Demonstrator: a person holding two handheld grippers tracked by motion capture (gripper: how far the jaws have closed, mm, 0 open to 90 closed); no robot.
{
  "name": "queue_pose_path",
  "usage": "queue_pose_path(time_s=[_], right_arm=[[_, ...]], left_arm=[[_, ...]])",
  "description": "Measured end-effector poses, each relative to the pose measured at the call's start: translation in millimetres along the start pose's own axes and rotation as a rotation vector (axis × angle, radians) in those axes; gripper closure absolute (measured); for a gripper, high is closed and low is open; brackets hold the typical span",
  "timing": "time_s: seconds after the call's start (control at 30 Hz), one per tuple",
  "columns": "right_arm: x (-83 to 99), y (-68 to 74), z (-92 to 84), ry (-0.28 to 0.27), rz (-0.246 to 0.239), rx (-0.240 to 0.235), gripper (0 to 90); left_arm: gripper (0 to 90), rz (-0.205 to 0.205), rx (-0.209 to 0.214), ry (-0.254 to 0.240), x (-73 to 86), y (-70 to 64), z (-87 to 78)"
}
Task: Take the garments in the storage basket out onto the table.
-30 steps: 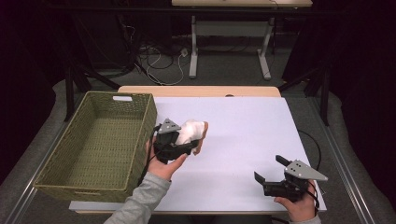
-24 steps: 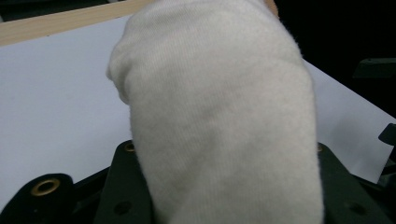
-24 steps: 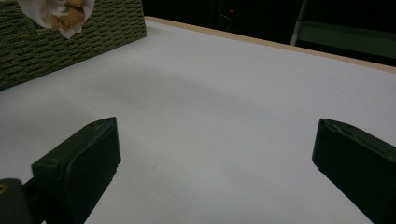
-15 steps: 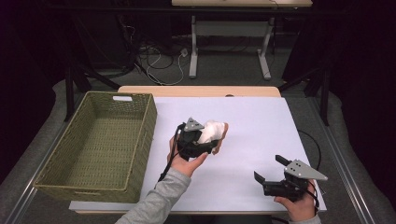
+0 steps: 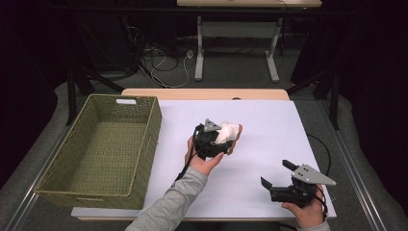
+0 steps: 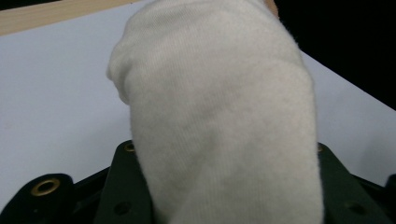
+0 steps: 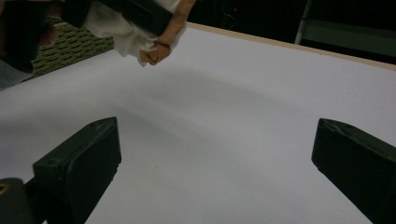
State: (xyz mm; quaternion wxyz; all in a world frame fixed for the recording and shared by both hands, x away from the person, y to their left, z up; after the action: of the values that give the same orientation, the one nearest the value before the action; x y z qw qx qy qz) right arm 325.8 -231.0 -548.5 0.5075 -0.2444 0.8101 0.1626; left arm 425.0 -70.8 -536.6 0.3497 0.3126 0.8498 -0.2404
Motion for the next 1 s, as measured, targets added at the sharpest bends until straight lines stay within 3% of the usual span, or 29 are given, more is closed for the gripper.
queue_pose_path(time_s=[0.53,0.8,1.0], right_arm=[[1.8,0.1,3.0,0.006,0.001,-0.005,1.3],[2.0,-0.2,2.9,0.004,0.003,-0.006,1.3],[2.0,-0.4,2.7,0.005,0.0,-0.005,1.3]], left_arm=[[57.9,-0.048,-0.033,0.101,19.9,16.3,50.2],[55.7,-0.012,-0.022,0.184,38.7,12.0,68.2],[52.4,-0.021,-0.015,0.179,43.5,12.9,71.2]])
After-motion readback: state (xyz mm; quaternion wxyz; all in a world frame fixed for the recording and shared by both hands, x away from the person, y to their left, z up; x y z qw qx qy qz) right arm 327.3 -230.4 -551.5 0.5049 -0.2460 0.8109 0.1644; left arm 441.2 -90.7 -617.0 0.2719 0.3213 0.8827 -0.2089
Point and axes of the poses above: each handheld gripper's, and its own axes: z roughly forward along the jaws, x roughly out of its underside, y roughly to its left, the point moved 10 cm from there along z, roughly forward along the jaws, and after that the axes turned 5 degrees about y, right-handed, at the moved point
